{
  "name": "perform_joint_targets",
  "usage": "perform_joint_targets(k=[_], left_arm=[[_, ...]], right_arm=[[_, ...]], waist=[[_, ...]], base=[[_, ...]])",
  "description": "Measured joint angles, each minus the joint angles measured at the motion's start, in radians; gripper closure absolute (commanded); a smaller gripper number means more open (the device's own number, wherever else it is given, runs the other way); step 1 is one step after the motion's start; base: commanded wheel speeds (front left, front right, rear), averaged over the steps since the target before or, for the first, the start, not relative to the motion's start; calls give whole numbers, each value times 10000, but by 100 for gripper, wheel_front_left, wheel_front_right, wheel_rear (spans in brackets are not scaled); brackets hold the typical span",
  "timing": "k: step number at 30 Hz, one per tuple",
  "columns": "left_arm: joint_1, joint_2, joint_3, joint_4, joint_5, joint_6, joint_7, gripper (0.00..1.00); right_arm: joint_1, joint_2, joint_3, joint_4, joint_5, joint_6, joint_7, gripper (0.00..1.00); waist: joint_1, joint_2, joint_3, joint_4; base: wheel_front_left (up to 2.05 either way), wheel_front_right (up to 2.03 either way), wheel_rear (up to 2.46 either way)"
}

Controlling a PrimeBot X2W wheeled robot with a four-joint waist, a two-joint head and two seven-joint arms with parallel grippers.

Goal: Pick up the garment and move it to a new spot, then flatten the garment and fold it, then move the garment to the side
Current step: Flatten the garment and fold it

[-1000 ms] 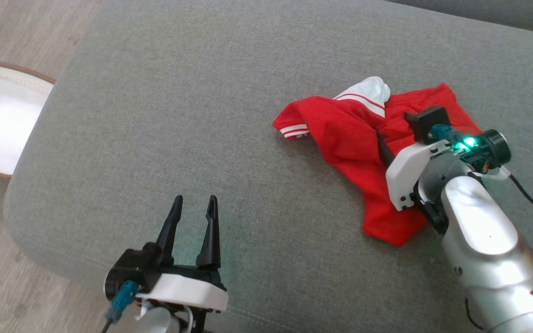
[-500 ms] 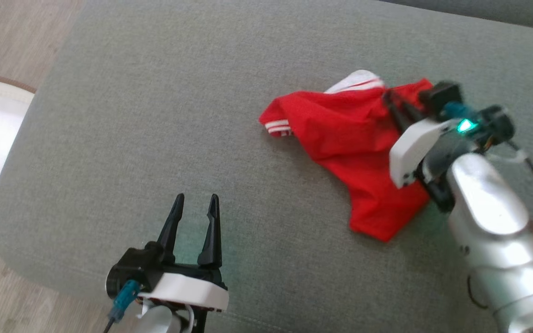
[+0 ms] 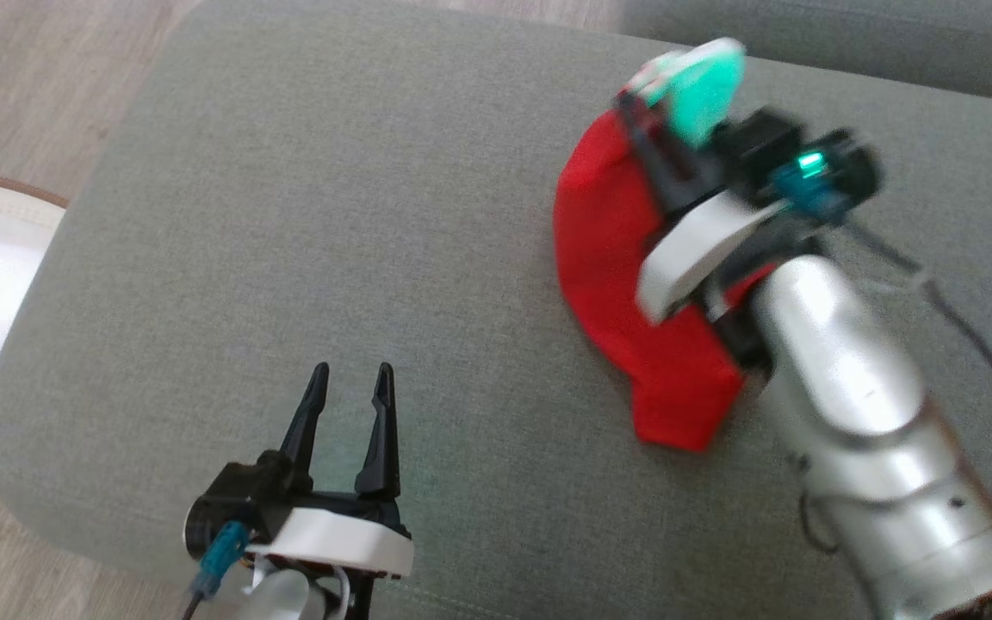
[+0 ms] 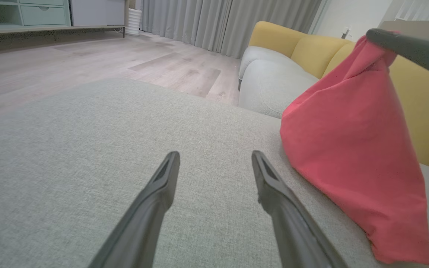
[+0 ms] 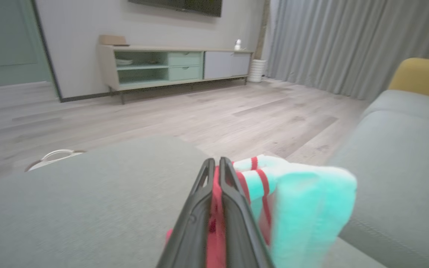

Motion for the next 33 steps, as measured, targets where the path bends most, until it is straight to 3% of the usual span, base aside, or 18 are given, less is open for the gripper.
perform_joint_targets(k=[8,14,16,20,24,33], left_arm=[[59,79,40,-127,-2,25,0,0],[376,221,96,-186,-13,105,0,0],[448,268,140,-190,-15,165,0,0],[450,290,221,-232,-19,190,0,0],[456,330,236,-288,-105,199,0,0],[456,378,205,-541,-105,274,17,0]], right_arm=[[1367,161,3212,435,1220,0,324,100],[1798,165,4729,913,1588,0,378,100],[1797,165,4821,920,1678,0,295,0],[1792,165,4642,878,1766,0,-25,0],[1763,169,3758,734,1739,0,-209,0],[851,180,90,1546,-61,0,422,0]], waist=[[0,0,-257,347],[0,0,-389,529],[1,0,-422,506],[1,0,-521,396],[0,0,-620,211],[1,0,-567,204]], base=[[0,0,0],[0,0,0],[0,0,0],[0,0,0],[0,0,0],[0,0,0]])
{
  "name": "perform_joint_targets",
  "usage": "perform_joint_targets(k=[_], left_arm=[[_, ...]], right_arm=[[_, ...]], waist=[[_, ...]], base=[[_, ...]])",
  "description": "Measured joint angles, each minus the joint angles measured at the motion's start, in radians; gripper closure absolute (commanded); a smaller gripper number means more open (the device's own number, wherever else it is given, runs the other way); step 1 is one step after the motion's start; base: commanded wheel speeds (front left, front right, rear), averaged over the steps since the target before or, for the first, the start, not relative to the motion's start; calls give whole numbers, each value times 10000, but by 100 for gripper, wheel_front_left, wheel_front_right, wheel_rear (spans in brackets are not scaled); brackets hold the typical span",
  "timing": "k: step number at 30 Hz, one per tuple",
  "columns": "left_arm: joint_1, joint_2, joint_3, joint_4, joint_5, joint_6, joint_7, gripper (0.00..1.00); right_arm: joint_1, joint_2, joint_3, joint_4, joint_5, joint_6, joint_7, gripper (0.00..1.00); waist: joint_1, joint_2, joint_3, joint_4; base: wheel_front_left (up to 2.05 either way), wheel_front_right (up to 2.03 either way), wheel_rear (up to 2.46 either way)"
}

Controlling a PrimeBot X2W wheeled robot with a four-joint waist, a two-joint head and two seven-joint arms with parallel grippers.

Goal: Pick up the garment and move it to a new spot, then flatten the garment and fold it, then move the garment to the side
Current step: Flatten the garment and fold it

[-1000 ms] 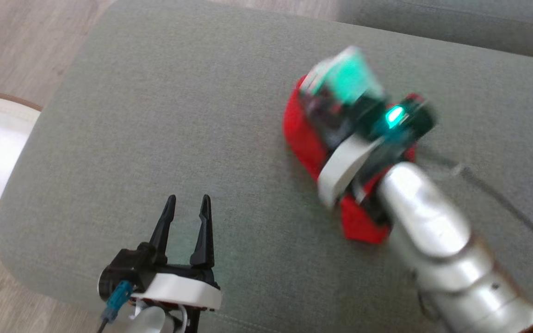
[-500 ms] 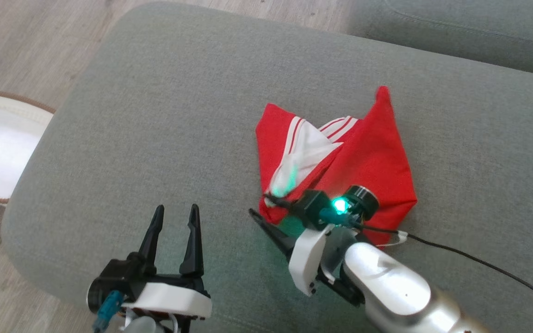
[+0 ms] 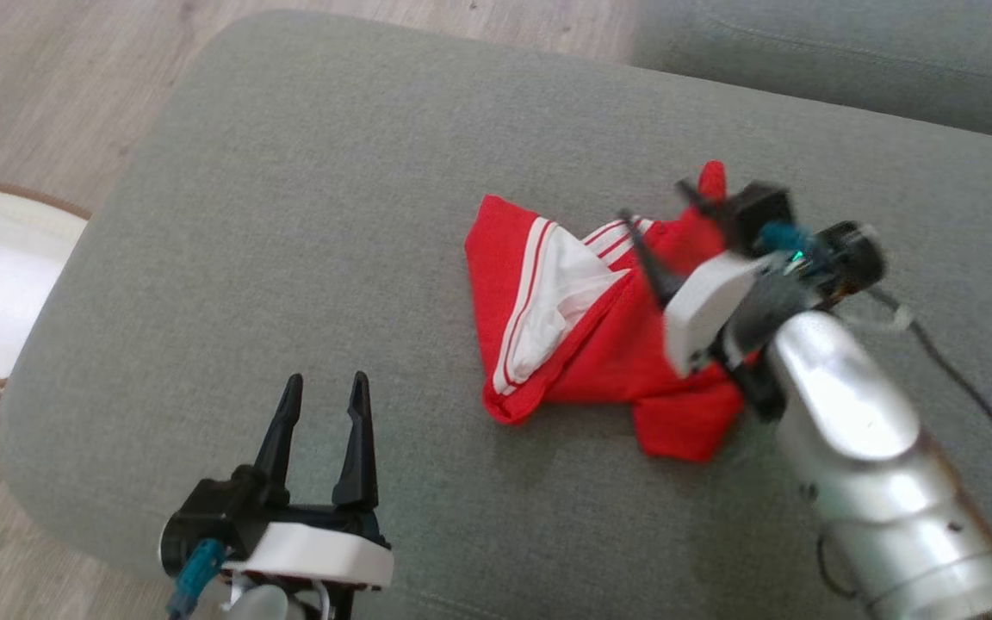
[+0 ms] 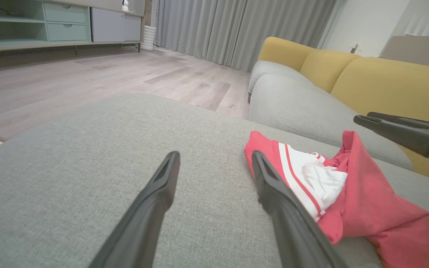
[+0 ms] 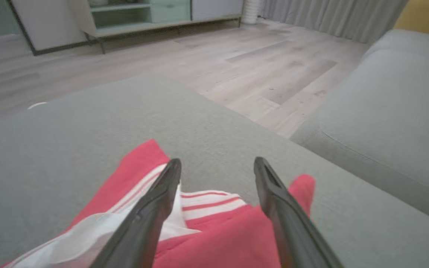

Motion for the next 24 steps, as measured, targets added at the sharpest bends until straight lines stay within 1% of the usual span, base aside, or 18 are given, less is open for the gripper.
perform_joint_targets(k=[2,3,5,8,12,13,16,17,18,19,20,21,24], left_arm=[[-4,-2,-54,-73,2,-2,15,0],[-13,-15,-151,-109,4,-6,15,0],[-15,-54,-213,-125,4,-10,15,0],[-17,-113,-242,-127,4,-12,13,0],[-22,-226,-274,-111,4,-13,12,0],[-22,-226,-274,-111,4,-13,12,0],[-22,-324,-276,-56,4,-15,12,0],[-22,-339,-276,-48,4,-15,12,0],[-22,-357,-274,-42,6,-15,12,0],[-22,-366,-270,-33,6,-15,10,0],[-22,-370,-259,-23,6,-15,10,0],[-22,-374,-244,-17,8,-17,10,0],[-26,-382,-228,36,21,-105,10,0]], right_arm=[[-336,-12,-732,376,-493,0,360,0],[-676,-71,-1285,775,-943,0,755,0],[-1003,-105,-1739,1239,-1189,0,1243,0],[-1405,-211,-2182,1864,-1404,0,1931,0],[-1839,-527,-2656,2585,-1895,0,2736,0],[-1839,-527,-2656,2585,-1895,0,2736,0],[-1966,-552,-3129,3116,-1801,0,3294,0],[-1964,-546,-3225,3269,-1751,0,3402,28],[-1963,-539,-3350,3394,-1685,0,3461,53],[-1963,-539,-3423,3473,-1649,0,3484,70],[-1963,-539,-3461,3509,-1620,0,3480,96],[-1964,-531,-3494,3524,-1607,0,3438,100],[-1969,-499,-3572,3519,-1605,0,2941,100]], waist=[[0,0,70,110],[0,0,150,256],[0,0,231,429],[0,0,358,710],[0,0,535,1059],[0,0,535,1059],[1,0,642,1244],[1,0,672,1280],[1,0,700,1301],[1,0,722,1309],[1,0,736,1296],[0,0,751,1268],[1,0,778,1122]], base=[[0,0,0],[0,0,0],[0,0,0],[0,0,0],[0,0,0],[0,0,0],[0,0,0],[0,0,0],[0,0,0],[0,0,0],[0,0,0],[0,0,0],[0,0,0]])
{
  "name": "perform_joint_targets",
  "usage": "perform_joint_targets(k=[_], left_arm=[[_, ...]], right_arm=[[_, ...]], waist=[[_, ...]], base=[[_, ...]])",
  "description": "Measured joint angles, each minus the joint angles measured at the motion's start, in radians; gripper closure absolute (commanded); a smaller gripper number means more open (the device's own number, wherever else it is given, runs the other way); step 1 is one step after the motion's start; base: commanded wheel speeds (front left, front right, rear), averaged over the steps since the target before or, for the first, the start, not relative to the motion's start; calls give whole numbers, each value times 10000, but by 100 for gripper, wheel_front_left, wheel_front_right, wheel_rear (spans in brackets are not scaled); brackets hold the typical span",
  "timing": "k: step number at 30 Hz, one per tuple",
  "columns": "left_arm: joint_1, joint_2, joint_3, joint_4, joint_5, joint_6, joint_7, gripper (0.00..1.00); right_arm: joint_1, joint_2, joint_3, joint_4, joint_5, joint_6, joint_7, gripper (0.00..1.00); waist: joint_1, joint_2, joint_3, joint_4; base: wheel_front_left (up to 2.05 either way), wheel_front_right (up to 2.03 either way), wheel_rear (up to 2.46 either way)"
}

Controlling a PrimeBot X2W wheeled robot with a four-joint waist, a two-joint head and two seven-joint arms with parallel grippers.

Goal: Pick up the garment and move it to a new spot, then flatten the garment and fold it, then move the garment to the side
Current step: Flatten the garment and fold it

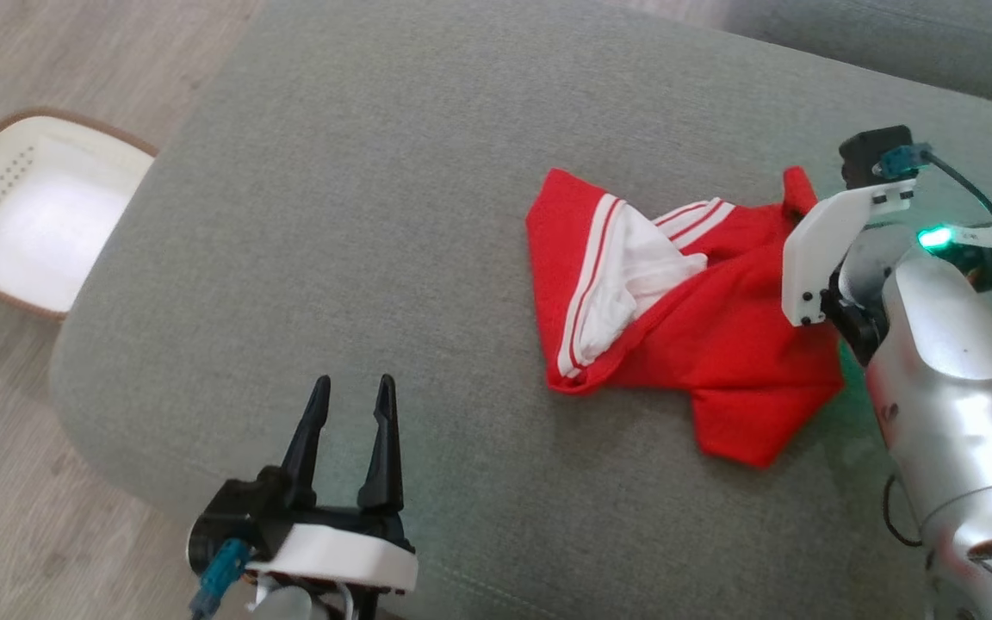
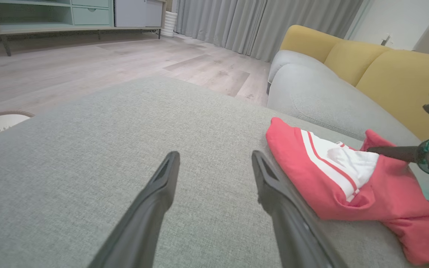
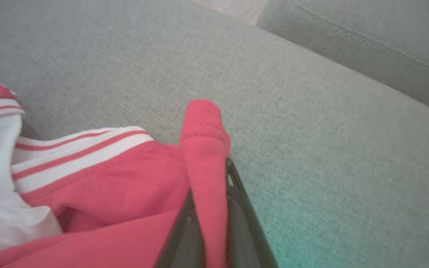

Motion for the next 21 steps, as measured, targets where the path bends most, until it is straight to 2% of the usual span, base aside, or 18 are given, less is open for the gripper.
perform_joint_targets(k=[5,14,18,21], left_arm=[[-40,-13,2,79,88,-82,-2,0],[-104,174,155,90,88,-65,-25,0],[-93,316,280,0,86,23,17,0],[-55,355,295,-58,86,33,31,0]], right_arm=[[-312,215,6,-240,244,0,-1296,100],[-1114,489,786,-1174,1720,0,-3214,100],[-738,497,934,-1670,2205,0,-3747,100],[271,510,500,-1979,2266,0,-4243,100]], waist=[[0,0,-51,-354],[-1,0,-475,-1255],[-2,0,-659,-1704],[-2,0,-734,-2024]], base=[[0,0,0],[0,0,0],[0,0,0],[0,0,0]])
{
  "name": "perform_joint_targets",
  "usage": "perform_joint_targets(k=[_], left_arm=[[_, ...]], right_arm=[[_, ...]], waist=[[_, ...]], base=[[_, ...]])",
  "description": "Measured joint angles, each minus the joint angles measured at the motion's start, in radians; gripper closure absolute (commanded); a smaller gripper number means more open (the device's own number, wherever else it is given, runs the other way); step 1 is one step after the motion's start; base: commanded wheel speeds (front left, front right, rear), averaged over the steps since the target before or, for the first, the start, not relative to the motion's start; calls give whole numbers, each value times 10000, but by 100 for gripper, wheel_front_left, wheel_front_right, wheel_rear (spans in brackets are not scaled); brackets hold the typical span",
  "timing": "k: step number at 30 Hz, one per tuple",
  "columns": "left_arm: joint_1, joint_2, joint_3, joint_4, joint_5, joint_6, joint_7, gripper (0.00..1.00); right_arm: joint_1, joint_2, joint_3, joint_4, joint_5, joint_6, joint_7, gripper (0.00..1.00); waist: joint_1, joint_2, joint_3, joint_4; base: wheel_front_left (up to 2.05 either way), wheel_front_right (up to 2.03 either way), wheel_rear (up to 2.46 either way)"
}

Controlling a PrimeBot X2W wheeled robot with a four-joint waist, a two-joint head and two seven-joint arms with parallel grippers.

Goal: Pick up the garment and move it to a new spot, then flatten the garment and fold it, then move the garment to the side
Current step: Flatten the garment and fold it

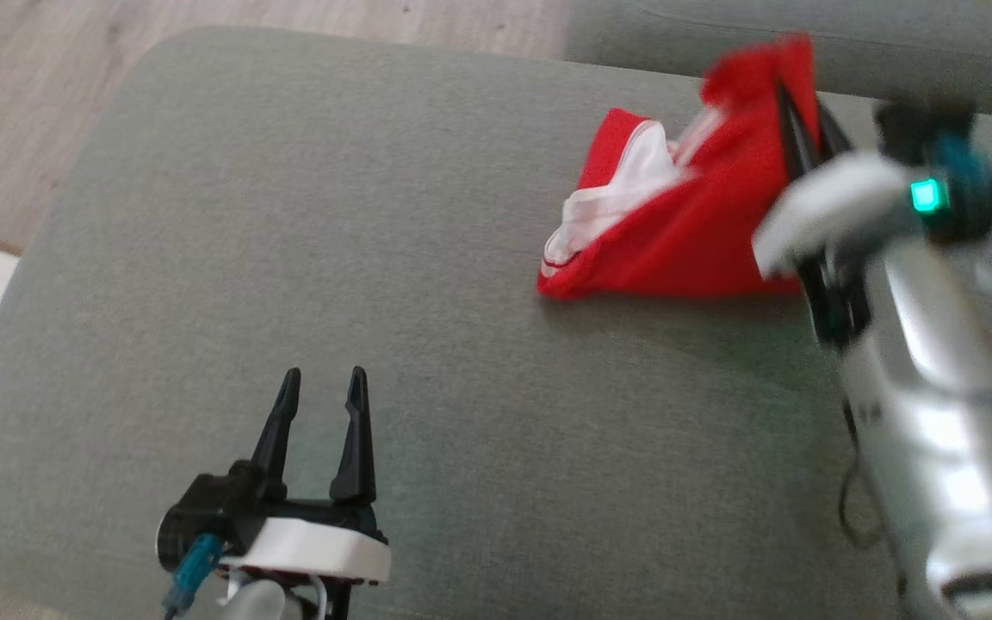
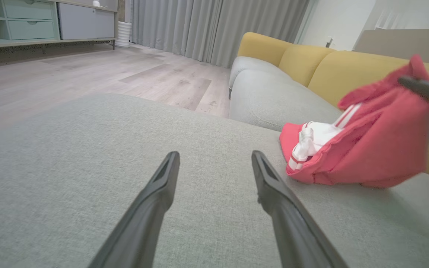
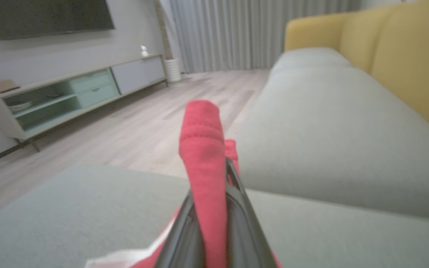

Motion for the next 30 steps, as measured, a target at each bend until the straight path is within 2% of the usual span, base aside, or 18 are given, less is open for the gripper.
perform_joint_targets(k=[5,9,10,11,12,13,23,30], left_arm=[[44,46,4,-107,-2,75,75,0],[44,59,-2,-184,-2,77,90,0],[45,69,0,-184,-4,77,90,0],[45,90,0,-184,-4,79,90,0],[45,109,0,-184,-6,79,90,0],[46,128,4,-184,-10,79,90,0],[161,253,29,-190,-107,165,90,0],[259,299,-21,-211,-109,157,174,0]], right_arm=[[2395,2,-1202,-431,-82,0,-698,100],[3802,48,-1475,-999,-31,0,-1020,100],[4073,98,-1536,-1172,54,0,-1112,96],[4342,148,-1595,-1369,123,0,-1200,67],[4603,173,-1643,-1553,100,0,-1250,7],[4862,190,-1726,-1732,61,0,-1277,0],[7403,272,-2523,-3985,8,0,-991,0],[7520,272,-2606,-5459,23,0,-644,0]], waist=[[0,0,-12,-443],[0,0,22,-656],[0,0,20,-702],[0,0,14,-748],[0,0,0,-794],[0,0,-24,-839],[0,0,-324,-1234],[0,0,-422,-1387]], base=[[0,0,0],[0,0,0],[0,0,0],[0,0,0],[0,0,0],[0,0,0],[0,0,0],[0,0,0]])
